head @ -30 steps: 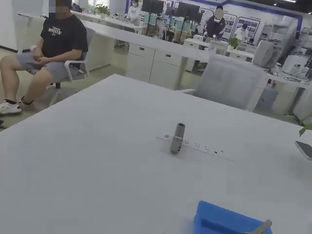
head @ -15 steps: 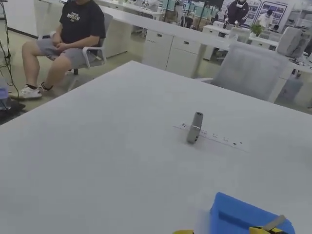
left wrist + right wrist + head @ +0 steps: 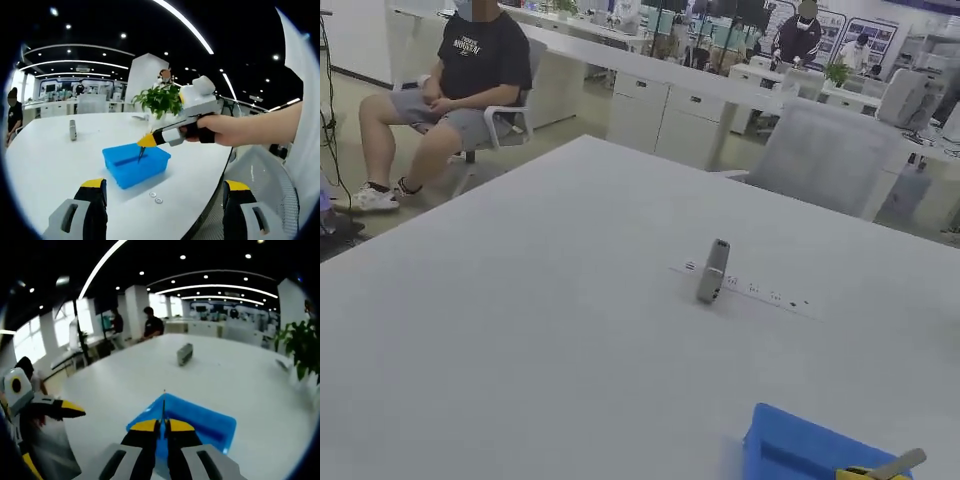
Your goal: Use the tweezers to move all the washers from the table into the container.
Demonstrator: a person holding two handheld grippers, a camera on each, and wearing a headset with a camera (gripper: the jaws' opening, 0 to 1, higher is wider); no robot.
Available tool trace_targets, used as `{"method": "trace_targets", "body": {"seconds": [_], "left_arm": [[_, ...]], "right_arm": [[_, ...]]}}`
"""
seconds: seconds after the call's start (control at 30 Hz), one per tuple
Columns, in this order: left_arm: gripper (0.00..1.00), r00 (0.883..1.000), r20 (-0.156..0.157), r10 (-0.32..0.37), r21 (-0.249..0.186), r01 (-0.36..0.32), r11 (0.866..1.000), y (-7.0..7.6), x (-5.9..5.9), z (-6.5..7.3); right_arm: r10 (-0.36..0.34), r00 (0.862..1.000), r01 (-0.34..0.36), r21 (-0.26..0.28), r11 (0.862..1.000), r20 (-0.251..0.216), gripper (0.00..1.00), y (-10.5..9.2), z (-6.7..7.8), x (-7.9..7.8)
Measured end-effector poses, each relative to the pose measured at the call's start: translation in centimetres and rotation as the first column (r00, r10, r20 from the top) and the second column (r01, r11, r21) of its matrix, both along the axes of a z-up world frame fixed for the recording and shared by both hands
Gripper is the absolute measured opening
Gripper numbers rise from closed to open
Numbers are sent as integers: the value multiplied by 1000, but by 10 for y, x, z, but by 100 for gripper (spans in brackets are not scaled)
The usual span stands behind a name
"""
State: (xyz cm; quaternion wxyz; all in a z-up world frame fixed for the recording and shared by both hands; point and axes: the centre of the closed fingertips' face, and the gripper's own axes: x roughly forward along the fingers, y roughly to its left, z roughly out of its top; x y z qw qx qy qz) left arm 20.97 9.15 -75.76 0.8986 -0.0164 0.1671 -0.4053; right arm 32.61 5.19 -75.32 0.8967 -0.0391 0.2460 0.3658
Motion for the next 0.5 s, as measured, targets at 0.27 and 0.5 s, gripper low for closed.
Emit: {"method": "trace_targets", "body": {"seconds": [0.27,0.5], "left_arm": [[99,999,-7,-38,19,38,999,-5,-6,-3],[99,998,3,-71,33,70,997,-9,-9,-4]], "right_arm": [[62,998,-61,57,997,-12,4,15,5,-42],[60,992,-59,6,998,-107,4,11,-44,-59]]}}
